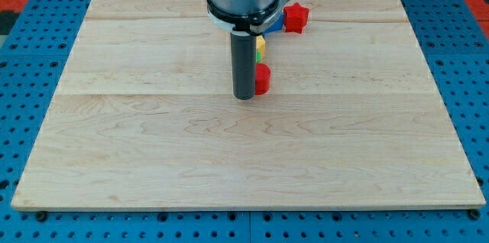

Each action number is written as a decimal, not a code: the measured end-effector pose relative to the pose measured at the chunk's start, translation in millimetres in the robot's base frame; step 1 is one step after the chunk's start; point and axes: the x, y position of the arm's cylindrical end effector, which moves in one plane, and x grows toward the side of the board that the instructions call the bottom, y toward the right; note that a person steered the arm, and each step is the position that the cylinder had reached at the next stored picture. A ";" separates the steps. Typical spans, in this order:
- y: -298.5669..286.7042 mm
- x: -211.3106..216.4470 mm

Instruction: Adjust the green circle and red circle below the yellow hexagon in a line

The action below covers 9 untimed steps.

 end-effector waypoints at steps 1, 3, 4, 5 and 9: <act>4.8 8.3; 51.7 -1.9; 40.0 -2.1; 34.3 -2.1; -72.0 -6.1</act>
